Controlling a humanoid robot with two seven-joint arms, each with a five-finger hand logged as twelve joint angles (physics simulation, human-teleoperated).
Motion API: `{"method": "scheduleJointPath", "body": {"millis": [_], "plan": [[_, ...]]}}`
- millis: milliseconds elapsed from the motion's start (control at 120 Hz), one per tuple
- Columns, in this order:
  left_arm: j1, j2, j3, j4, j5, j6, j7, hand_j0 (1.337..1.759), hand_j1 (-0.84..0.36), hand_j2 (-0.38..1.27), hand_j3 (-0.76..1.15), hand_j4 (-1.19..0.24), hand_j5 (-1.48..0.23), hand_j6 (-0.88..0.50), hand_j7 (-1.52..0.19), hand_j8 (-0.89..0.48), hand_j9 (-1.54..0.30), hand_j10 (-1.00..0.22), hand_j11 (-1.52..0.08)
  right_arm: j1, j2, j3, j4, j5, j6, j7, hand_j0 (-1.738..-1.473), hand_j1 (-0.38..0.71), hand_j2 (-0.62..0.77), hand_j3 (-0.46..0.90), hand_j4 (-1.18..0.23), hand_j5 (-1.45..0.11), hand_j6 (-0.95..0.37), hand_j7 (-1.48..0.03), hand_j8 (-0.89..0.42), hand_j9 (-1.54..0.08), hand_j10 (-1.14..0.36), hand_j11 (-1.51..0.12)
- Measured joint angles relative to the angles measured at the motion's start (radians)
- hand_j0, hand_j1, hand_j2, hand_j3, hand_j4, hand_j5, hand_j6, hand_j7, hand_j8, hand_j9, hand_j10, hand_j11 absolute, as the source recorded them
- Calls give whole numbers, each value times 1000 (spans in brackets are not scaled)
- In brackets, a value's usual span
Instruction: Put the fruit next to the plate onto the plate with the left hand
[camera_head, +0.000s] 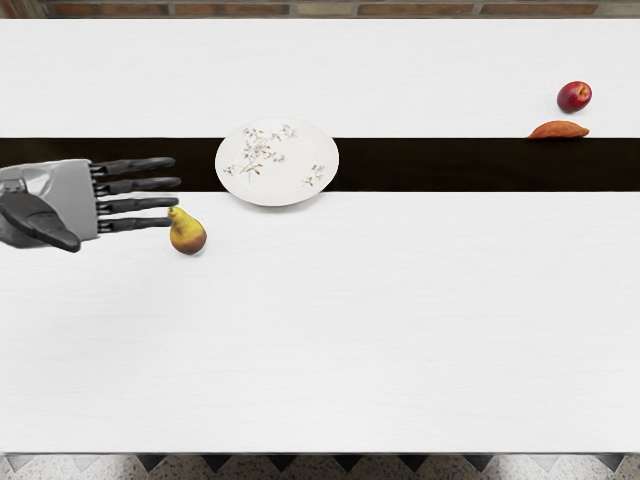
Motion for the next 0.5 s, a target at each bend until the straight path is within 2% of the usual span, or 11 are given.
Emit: {"method": "scheduleJointPath", "body": {"millis": [150, 358, 458, 500], "plan": [[-2, -1, 17, -15, 0, 0, 0, 1658, 348, -1, 0, 7, 1, 7, 1, 6, 0, 5, 0, 2, 0, -5, 0, -1, 0, -1, -1658, -314, -6, 0, -29, -38, -29, -38, -29, -38, -29, -38], [-38, 2, 10, -12, 33, 0, 0, 1658, 348, -1, 0, 6, 1, 7, 1, 6, 0, 4, 0, 2, 0, -7, 0, -1, 0, -1, -1658, -314, -6, 0, -29, -38, -29, -38, -29, -38, -29, -38], [-46, -5, -31, 3, 137, 0, -6, 1658, 349, 0, 0, 6, 1, 7, 1, 6, 0, 4, 0, 2, 0, -7, 0, -2, 0, -2, -1658, -314, -6, 0, -29, -38, -29, -38, -29, -38, -29, -38], [-43, -8, -58, 7, 214, 0, -28, 1658, 349, -1, 0, 5, 1, 6, 1, 5, 0, 4, 0, 3, 0, -7, 0, -2, 0, -2, -1658, -314, -6, 0, -29, -38, -29, -38, -29, -38, -29, -38]]}}
